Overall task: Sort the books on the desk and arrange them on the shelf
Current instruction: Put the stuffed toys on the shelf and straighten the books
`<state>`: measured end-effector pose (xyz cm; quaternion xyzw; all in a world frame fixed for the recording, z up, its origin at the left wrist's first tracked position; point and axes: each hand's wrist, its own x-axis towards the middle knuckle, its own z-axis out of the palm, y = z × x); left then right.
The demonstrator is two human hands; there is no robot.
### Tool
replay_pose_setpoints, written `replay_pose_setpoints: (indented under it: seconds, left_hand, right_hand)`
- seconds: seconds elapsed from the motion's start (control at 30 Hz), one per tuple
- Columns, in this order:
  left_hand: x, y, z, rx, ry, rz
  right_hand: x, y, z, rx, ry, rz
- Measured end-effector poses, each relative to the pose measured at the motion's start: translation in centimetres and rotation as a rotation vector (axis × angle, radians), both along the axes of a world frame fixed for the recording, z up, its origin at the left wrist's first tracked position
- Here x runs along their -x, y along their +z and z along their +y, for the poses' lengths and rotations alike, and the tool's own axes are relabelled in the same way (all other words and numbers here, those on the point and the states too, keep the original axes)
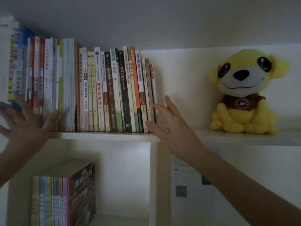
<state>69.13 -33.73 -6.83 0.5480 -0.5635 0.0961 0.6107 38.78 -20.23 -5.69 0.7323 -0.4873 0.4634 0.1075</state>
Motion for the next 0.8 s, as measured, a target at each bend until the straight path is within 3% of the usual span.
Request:
replay_pose_setpoints:
  seconds: [0.1,0.23,0.33,0.47,0.6,0.8]
  left_hand:
    - [5.0,1.6,3.0,0.245,-0.090,-0.177]
    - [16.4,2.4,10.0,0.405,-0.440,-0.524]
    - [23.6,3.2,13.1,0.203,-0.851,-0.498]
    - [32.3,6.2,12.3,-0.223,-1.065,-0.628]
    - [37.3,7.4,9.5,-0.481,-1.041,-0.724]
    - [38.2,6.6,7.1,-0.489,-0.936,-0.753]
  right_hand:
    - [2.1,-0.1,1.0,0.047,-0.097,0.020]
    - [8.8,0.6,3.4,0.292,-0.375,-0.104]
    - [15.8,2.6,5.7,0.282,-0.604,-0.304]
    - [22.7,4.1,7.2,-0.191,-0.741,-0.474]
    - [24.6,4.6,6.6,-0.462,-0.615,-0.491]
    - [24.4,4.5,4.7,-0.403,-0.581,-0.369]
